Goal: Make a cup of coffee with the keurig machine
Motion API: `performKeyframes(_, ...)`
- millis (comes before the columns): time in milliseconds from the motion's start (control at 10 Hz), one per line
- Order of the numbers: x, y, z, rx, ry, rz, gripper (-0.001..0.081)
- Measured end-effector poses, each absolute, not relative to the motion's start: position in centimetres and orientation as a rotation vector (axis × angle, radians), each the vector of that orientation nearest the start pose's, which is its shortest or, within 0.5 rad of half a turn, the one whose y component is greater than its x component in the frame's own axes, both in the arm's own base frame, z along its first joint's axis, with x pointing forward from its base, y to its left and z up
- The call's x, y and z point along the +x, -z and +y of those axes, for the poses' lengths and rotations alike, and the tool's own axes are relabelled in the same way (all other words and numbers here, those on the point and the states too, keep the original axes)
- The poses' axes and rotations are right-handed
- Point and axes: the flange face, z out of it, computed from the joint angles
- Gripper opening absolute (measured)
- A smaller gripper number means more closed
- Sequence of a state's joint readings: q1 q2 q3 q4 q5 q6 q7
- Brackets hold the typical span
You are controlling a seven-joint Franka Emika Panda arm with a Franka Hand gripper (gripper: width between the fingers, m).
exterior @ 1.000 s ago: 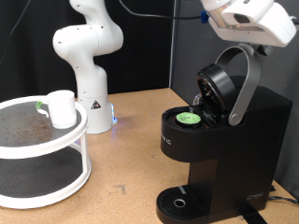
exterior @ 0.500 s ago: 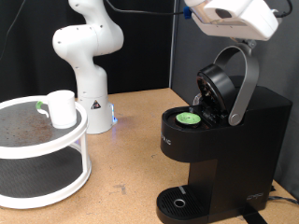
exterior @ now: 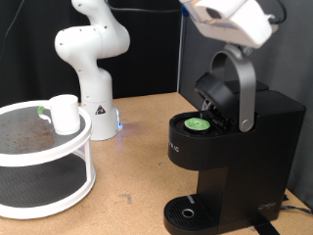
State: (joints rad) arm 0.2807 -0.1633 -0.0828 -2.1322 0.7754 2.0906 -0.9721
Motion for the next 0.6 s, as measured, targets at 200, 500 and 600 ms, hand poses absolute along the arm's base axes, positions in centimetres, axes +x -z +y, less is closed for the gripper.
performKeyframes(200,50.9,-48.4,11.4,-2.342,0.459,-0.986,0.0)
performKeyframes(500,50.7,-46.1,7.6,-2.371,0.44,-1.033,0.0)
performKeyframes(600,50.3,-45.0,6.8,-2.365,0.431,-1.052,0.0)
